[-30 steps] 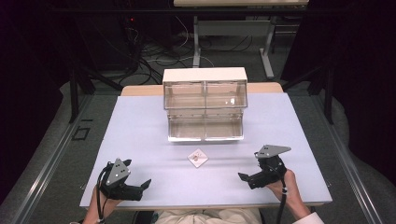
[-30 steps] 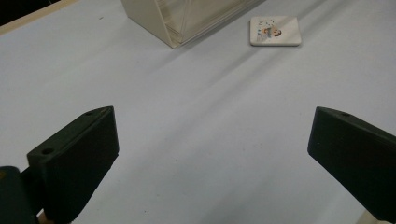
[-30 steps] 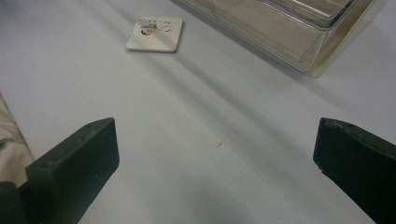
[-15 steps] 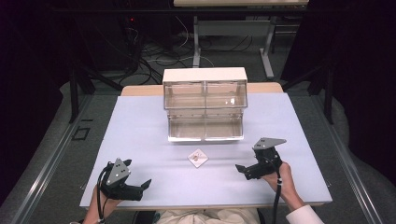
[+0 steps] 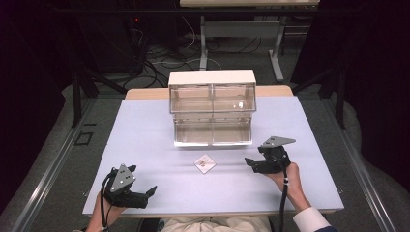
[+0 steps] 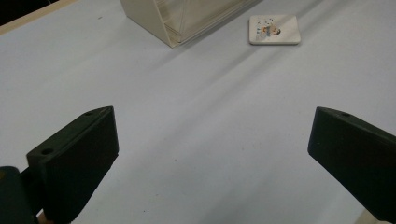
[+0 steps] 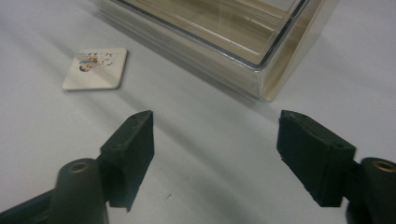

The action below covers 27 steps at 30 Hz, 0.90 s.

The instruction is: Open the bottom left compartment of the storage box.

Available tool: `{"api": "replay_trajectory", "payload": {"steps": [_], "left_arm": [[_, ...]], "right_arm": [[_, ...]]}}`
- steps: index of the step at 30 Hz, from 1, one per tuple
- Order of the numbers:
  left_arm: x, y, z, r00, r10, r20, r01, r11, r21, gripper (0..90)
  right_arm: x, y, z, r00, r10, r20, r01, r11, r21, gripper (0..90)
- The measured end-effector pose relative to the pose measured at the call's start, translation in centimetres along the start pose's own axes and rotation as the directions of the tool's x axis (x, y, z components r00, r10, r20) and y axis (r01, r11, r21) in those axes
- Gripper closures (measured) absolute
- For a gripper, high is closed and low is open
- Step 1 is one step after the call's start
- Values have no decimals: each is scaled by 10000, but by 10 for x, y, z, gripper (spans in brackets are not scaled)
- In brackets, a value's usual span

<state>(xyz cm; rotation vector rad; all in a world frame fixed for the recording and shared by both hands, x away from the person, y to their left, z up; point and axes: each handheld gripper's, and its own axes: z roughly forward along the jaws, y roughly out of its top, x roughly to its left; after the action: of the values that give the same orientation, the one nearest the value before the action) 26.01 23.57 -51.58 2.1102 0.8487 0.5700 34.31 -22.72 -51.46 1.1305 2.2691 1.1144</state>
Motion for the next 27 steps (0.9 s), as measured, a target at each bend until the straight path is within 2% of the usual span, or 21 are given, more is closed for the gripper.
{"api": "replay_trajectory", "payload": {"steps": [4,5,6,8,9,13,16,18,21,27], "left_arm": [[1,0,0,10000,8,-22,-8,10000,30,17],[1,0,0,10000,63,-58,-63,10000,34,17],[1,0,0,10000,25,-57,-24,10000,36,17],[0,0,0,10000,32,-59,-31,10000,27,17],[0,0,0,10000,30,-51,-30,10000,20,18],[0,0,0,10000,-17,-27,17,10000,9,18],[0,0,0,10000,-28,-7,28,10000,44,18],[1,0,0,9999,75,-76,-75,10000,30,18],[-1,0,0,10000,-38,5,38,10000,16,19],[0,0,0,9999,55,-91,-54,10000,48,20]], "right_arm": [[-3,2,4,9997,173,199,-174,9998,72,509],[-3,2,4,9997,173,199,-174,9998,72,509],[-5,3,6,9995,206,245,-206,9998,13,591],[-6,3,6,9994,196,278,-197,9998,40,615],[-6,4,7,9992,185,342,-184,9998,-30,698],[-6,6,7,9981,231,572,-218,9995,-224,872],[-6,7,9,9971,386,657,-370,9990,-249,900],[-7,7,10,9967,297,758,-277,9993,-269,900],[-7,8,10,9959,242,873,-215,9992,-323,900],[-7,9,10,9940,164,1082,-123,9992,-382,900]]}}
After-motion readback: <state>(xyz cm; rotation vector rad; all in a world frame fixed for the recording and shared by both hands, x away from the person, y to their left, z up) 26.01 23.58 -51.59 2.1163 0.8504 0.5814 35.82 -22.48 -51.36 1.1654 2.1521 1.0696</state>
